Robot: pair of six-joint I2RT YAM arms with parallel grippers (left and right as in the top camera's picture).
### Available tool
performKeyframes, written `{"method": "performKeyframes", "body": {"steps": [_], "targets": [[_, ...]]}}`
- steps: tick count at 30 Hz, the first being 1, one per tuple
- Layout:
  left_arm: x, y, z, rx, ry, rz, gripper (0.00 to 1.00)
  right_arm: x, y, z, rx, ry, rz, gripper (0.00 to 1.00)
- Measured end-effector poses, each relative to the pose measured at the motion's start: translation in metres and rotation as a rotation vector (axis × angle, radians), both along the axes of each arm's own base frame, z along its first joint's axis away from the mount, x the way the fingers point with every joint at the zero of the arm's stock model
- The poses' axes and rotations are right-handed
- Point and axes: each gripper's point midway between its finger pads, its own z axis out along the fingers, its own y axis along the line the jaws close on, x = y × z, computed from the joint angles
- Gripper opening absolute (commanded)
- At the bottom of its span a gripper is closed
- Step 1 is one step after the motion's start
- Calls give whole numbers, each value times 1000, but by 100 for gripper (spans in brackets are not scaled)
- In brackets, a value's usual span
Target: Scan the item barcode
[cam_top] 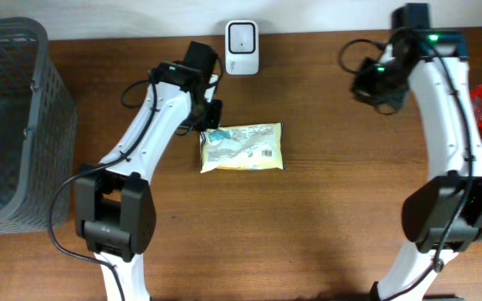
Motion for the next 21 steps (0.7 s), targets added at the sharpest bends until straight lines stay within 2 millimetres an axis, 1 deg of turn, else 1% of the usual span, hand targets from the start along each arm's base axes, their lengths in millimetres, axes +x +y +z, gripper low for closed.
{"method": "performKeyframes", "body": {"steps": [2, 3, 5, 6, 7, 8, 9, 11, 12, 13, 18, 21], "targets": [[-2, -5, 0, -56, 19, 3, 0, 0, 42, -11, 30, -11, 107, 4], [-3, -9, 1, -77, 26, -1, 0, -1, 57, -16, 41, -9, 141, 4], [-8, -22, 0, -142, 54, -21, 0, -2, 95, -33, 70, -12, 228, 4], [-10, -27, -3, -163, 71, -27, 0, -3, 110, -41, 93, -13, 261, 4], [-12, -31, -7, -179, 90, -31, 0, -4, 117, -45, 103, -12, 275, 4], [-14, -36, -15, -191, 118, -36, 0, -6, 134, -55, 142, -5, 310, 4], [-16, -38, -20, -196, 135, -37, 0, -6, 142, -62, 169, -3, 326, 4], [-19, -40, -37, -201, 182, -35, 0, -6, 152, -72, 207, -4, 345, 4], [-21, -41, -49, -200, 212, -33, 0, -8, 159, -83, 232, 11, 353, 4], [-22, -41, -55, -199, 226, -32, 0, -10, 160, -88, 240, 19, 354, 4], [-25, -39, -75, -179, 268, -24, 0, -16, 163, -128, 271, 61, 333, 4], [-26, -30, -89, -126, 287, -12, 0, -26, 162, -154, 280, 101, 316, 4]]}}
